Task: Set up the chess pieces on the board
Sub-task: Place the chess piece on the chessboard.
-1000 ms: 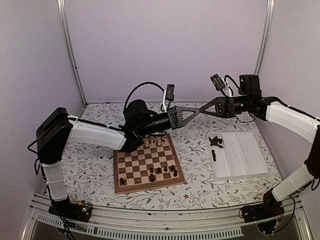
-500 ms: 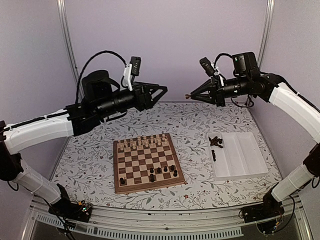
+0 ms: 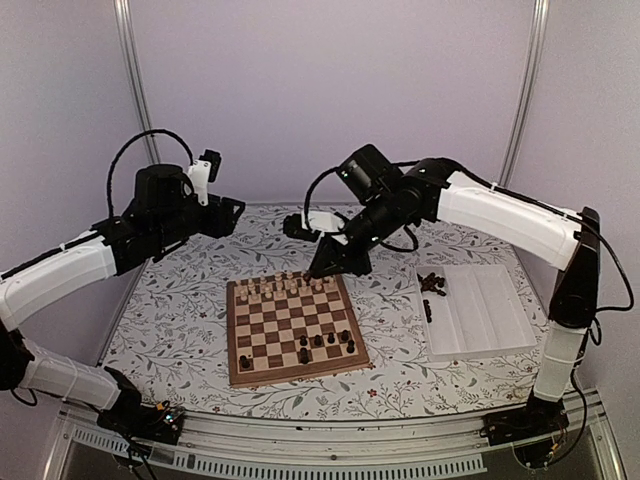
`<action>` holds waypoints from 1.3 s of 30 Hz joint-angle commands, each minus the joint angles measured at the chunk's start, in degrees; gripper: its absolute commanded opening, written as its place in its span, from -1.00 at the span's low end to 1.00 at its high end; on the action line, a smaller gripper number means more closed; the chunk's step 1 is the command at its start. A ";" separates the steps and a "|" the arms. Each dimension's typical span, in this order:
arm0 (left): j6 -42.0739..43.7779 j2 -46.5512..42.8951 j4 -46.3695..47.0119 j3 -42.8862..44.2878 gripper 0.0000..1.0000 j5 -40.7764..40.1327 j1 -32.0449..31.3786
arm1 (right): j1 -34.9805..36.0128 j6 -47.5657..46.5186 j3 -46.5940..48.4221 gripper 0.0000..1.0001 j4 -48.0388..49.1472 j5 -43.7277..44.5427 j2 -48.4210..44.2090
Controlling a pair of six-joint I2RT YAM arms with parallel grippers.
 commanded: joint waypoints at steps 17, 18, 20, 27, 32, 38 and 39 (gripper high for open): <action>1.29 -7.10 -0.45 -0.67 0.32 -1.41 2.15 | 10.92 -2.62 14.71 -0.94 -5.58 15.34 24.25; 1.27 -7.13 -0.48 -0.63 0.32 -1.40 2.17 | 10.92 -2.69 14.72 -0.94 -5.78 15.19 24.61; 1.30 -7.21 -0.55 -0.59 0.32 -1.52 2.23 | 10.98 -2.74 14.80 -0.92 -6.09 14.97 25.20; 1.26 -7.40 -0.60 -0.61 0.32 -1.66 2.33 | 11.44 -2.66 16.45 -0.89 -7.00 13.19 27.30; 1.31 -7.48 -0.68 -0.59 0.32 -1.70 2.41 | 11.69 -2.83 17.10 -0.87 -7.32 13.80 28.84; 1.30 -7.57 -0.61 -0.59 0.33 -1.66 2.63 | 11.97 -3.00 17.50 -0.84 -7.91 13.45 29.53; 1.23 -7.57 -0.63 -0.59 0.33 -1.60 2.63 | 12.03 -3.05 17.53 -0.83 -8.00 13.53 29.67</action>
